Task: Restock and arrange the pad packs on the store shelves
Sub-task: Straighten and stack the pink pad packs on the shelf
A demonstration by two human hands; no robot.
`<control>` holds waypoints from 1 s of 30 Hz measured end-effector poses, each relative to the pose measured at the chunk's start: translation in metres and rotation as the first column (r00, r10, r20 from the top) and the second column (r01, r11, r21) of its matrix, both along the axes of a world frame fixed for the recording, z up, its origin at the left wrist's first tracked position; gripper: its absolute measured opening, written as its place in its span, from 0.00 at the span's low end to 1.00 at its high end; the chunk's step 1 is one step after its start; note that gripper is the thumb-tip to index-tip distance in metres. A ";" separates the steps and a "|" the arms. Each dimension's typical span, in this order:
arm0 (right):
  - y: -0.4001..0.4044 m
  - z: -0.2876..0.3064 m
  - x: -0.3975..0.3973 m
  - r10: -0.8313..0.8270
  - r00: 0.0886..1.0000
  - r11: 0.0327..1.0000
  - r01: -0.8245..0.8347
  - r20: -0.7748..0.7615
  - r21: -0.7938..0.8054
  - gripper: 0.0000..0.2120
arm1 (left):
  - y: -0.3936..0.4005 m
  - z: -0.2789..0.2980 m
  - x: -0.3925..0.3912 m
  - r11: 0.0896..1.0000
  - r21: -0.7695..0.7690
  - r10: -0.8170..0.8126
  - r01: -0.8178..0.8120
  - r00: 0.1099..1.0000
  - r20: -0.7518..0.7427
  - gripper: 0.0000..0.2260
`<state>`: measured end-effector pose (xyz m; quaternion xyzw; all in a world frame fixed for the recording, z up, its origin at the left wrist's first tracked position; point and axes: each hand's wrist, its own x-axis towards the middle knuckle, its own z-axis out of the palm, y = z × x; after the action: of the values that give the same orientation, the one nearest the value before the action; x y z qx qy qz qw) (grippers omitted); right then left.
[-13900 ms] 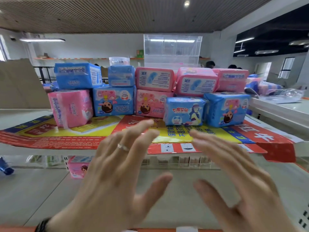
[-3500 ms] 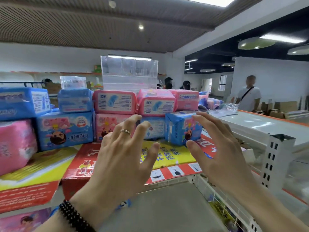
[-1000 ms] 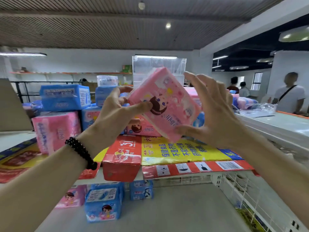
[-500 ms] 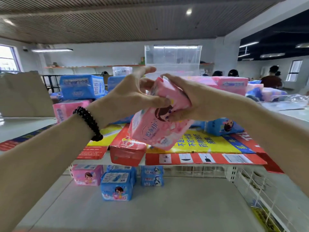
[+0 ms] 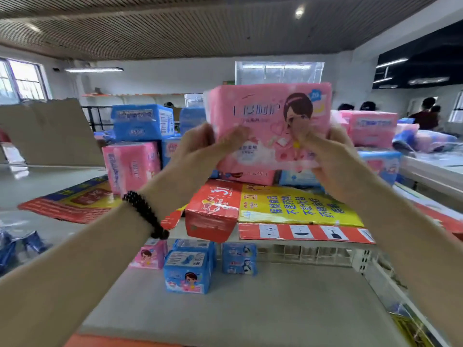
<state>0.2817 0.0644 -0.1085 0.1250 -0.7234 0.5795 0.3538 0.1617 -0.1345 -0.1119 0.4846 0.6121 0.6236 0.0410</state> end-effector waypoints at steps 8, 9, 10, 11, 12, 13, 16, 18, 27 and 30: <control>-0.077 -0.018 -0.007 -0.145 0.989 0.987 0.147 0.026 -0.062 0.20 | -0.056 -0.001 -0.022 0.992 0.034 -0.119 0.119 0.993 -0.015 0.16; -0.089 -0.018 -0.007 -0.136 0.991 0.986 0.136 0.004 -0.093 0.17 | -0.065 -0.003 -0.027 0.991 0.047 -0.124 0.124 0.992 -0.010 0.15; -0.099 -0.022 -0.006 -0.123 0.992 0.986 0.119 -0.027 -0.114 0.14 | -0.074 -0.007 -0.033 0.991 0.059 -0.116 0.117 0.993 -0.008 0.13; -0.112 -0.026 -0.002 -0.103 0.993 0.990 0.097 -0.058 -0.105 0.13 | -0.084 -0.012 -0.037 0.991 0.068 -0.115 0.115 0.993 -0.004 0.10; -0.125 -0.030 0.003 -0.110 0.990 0.991 0.103 -0.083 -0.081 0.13 | -0.096 -0.019 -0.039 0.987 0.078 -0.139 0.138 0.990 0.003 0.08; -0.138 -0.035 0.008 -0.126 0.986 0.992 0.122 -0.105 -0.042 0.11 | -0.109 -0.030 -0.040 0.981 0.090 -0.170 0.170 0.985 0.003 0.08; -0.166 -0.077 0.020 -0.205 0.970 0.972 0.218 -0.127 0.090 0.08 | -0.155 -0.076 -0.030 0.954 0.093 -0.280 0.285 0.958 -0.058 0.09; -0.182 -0.117 0.022 -0.229 0.969 0.966 0.238 -0.088 0.102 0.15 | -0.183 -0.118 -0.024 0.946 0.027 -0.323 0.324 0.945 -0.051 0.14; -0.242 -0.243 -0.015 -0.210 0.895 0.974 0.228 0.394 0.003 0.21 | -0.239 -0.253 -0.049 0.959 -0.142 -0.143 0.244 0.853 0.502 0.20; -0.238 -0.271 -0.039 -0.151 0.861 0.976 0.207 0.485 -0.063 0.21 | -0.238 -0.288 -0.070 0.958 -0.164 -0.122 0.234 0.855 0.505 0.29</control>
<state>0.2428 -0.1741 -0.3795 -0.1096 -0.7627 0.5971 0.2232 0.0914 -0.3721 -0.4001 0.3583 0.5988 0.6479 0.3055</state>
